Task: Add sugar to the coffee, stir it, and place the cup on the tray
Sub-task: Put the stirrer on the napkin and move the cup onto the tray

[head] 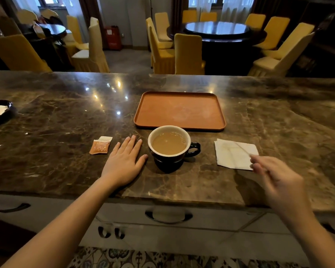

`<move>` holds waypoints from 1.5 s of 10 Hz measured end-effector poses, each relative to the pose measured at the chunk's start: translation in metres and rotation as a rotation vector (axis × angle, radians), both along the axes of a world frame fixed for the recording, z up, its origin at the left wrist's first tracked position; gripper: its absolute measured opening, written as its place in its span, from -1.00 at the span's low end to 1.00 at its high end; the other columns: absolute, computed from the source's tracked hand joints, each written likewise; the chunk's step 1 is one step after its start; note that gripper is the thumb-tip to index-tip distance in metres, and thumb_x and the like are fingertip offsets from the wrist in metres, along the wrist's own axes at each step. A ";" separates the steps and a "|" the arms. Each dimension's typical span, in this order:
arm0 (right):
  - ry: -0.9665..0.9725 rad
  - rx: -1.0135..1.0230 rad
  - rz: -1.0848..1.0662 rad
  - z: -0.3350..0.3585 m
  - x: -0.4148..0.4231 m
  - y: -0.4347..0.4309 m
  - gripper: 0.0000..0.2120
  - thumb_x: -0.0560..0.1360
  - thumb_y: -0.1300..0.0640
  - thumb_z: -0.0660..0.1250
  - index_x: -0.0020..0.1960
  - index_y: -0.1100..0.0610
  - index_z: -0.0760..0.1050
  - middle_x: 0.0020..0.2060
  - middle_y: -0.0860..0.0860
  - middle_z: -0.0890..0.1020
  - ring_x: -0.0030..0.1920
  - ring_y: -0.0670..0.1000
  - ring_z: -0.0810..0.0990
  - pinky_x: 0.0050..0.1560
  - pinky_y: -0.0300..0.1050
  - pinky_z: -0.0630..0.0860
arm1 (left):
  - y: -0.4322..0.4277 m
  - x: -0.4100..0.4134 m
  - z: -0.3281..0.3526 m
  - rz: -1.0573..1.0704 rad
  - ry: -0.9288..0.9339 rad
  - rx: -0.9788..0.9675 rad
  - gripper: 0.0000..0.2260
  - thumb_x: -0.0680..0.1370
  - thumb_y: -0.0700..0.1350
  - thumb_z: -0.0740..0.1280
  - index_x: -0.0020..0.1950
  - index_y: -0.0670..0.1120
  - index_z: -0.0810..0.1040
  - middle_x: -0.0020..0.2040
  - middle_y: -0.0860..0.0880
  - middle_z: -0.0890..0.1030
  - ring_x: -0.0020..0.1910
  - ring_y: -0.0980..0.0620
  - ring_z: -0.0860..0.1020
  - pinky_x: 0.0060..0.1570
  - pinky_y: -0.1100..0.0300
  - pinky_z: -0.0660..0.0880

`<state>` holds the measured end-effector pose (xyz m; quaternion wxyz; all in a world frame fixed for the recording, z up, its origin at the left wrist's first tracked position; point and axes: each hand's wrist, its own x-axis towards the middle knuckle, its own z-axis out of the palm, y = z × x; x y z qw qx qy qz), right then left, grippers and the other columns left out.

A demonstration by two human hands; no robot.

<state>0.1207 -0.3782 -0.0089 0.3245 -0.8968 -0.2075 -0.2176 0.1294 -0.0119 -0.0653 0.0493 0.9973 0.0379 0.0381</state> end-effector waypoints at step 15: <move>0.086 -0.151 -0.033 -0.018 -0.011 0.024 -0.70 0.46 0.21 0.30 0.18 0.25 0.50 0.10 0.17 0.60 0.16 0.12 0.50 0.17 -0.13 0.33 | -0.002 -0.002 0.006 0.006 0.046 0.011 -0.44 0.55 0.22 -0.11 0.48 0.02 -0.09 0.53 -0.03 -0.06 0.49 0.06 -0.11 0.43 0.07 -0.15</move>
